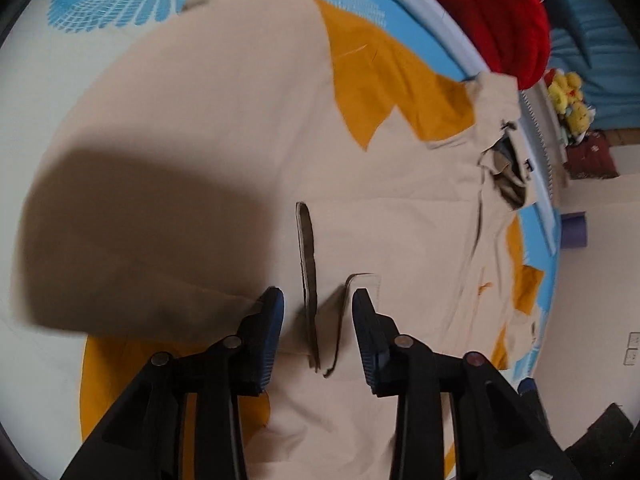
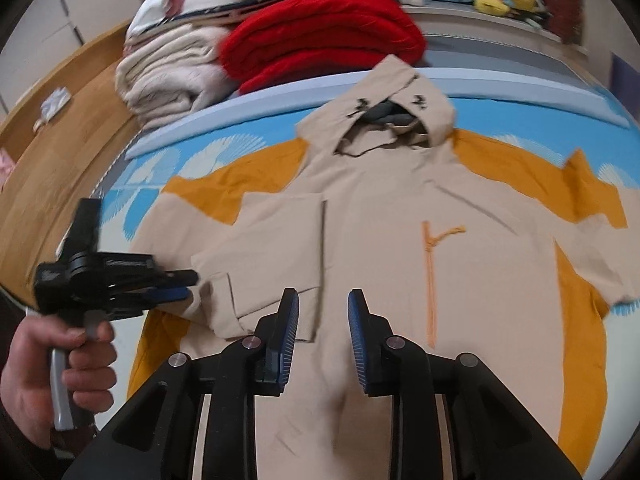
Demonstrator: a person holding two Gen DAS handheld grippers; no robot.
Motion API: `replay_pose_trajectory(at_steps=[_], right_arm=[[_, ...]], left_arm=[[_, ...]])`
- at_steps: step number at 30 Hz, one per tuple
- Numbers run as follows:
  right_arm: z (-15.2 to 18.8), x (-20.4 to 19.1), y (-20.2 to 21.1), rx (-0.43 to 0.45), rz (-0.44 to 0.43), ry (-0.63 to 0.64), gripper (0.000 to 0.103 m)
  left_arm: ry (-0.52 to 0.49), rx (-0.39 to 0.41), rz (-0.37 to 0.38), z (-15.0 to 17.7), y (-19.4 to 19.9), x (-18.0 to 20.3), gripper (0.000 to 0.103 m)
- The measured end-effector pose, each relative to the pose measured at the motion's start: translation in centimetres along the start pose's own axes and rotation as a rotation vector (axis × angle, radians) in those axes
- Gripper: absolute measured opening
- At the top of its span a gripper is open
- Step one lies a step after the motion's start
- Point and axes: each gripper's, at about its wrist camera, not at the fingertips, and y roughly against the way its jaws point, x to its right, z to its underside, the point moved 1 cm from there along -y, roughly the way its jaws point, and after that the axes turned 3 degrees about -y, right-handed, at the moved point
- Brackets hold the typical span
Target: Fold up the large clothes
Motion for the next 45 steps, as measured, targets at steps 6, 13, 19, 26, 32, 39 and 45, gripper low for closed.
replay_pose_trajectory(at_steps=[6, 13, 19, 26, 32, 39, 45], right_arm=[[0.2, -2.0, -2.1, -0.045, -0.035, 0.082, 0.042], [0.6, -3.7, -2.8, -0.051, -0.059, 0.174, 0.043], [0.9, -5.2, -1.9, -0.017, -0.112, 0.242, 0.047], [1.2, -5.2, -2.6, -0.004, -0.007, 0.255, 0.022], [-0.9, -0.1, -1.3, 0.061, 0.079, 0.062, 0.010], [-2.6, 11.7, -1.1, 0.041, 0.207, -0.310, 0.008], [-2.4, 19.1, -0.2, 0.045, 0.274, -0.528, 0.009]], left_arm=[[-0.058, -0.035, 0.021, -0.1, -0.9, 1.9, 0.002], [-0.277, 0.048, 0.269, -0.3, 3.3, 8.7, 0.001], [-0.347, 0.019, 0.433, 0.9, 3.7, 12.7, 0.000], [-0.352, -0.003, 0.443, 1.4, 4.2, 13.0, 0.000], [-0.333, 0.215, 0.256, -0.5, 7.6, 10.4, 0.004], [-0.325, 0.271, -0.097, -1.7, 7.7, 7.0, 0.004], [-0.273, 0.202, -0.171, -2.8, 5.7, 4.6, 0.007]])
